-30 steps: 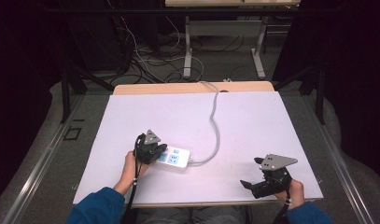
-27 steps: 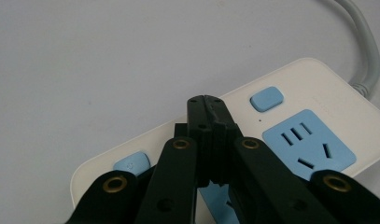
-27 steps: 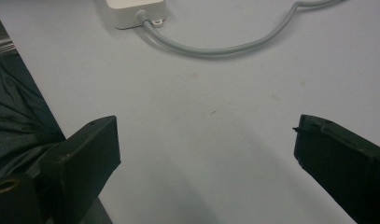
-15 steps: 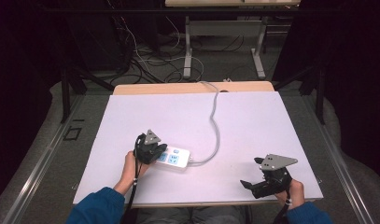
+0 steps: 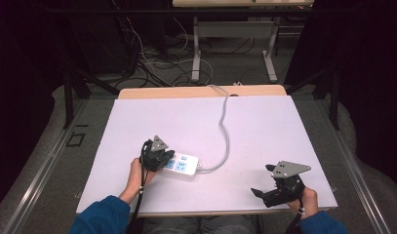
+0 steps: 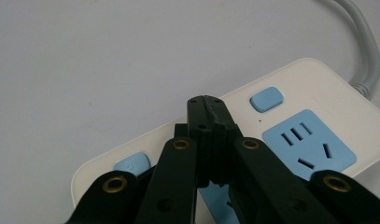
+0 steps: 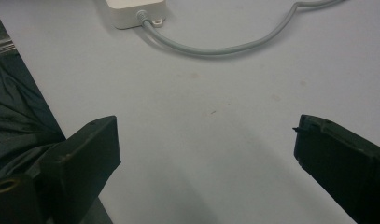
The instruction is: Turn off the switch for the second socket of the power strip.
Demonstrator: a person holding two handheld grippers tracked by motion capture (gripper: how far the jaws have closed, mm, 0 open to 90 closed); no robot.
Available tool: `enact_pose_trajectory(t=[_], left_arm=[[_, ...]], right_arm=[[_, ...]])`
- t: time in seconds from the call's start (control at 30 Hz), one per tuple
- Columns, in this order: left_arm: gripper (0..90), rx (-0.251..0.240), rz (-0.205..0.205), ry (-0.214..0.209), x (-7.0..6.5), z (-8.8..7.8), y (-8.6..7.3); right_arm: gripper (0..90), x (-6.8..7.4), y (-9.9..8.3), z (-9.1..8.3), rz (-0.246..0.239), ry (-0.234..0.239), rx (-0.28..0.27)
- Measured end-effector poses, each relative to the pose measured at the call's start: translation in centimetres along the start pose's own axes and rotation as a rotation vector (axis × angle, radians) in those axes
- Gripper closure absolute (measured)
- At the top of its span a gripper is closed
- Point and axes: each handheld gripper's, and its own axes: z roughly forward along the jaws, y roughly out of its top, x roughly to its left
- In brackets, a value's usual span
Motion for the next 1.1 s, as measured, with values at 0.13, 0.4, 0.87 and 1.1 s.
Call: enact_pose_trajectory(t=[0.13, 0.4, 0.87, 1.1], left_arm=[[90.0, 0.0, -0.001, -0.001, 0.0, 0.0, 0.0], [90.0, -0.013, 0.006, 0.006, 0.0, 0.05, 0.0], [90.0, -0.023, -0.004, 0.007, 0.0, -0.13, 0.09], [90.0, -0.026, -0.007, 0.006, 0.01, -0.12, 0.1]], right_arm=[[6.3, 0.04, -0.02, 0.02, 0.005, -0.002, -0.003], [6.3, -0.02, -0.02, 0.05, -0.002, -0.002, -0.009], [6.3, 0.03, -0.04, 0.07, 0.006, -0.004, -0.012], [6.3, -0.01, 0.02, 0.17, -0.006, -0.005, -0.014]])
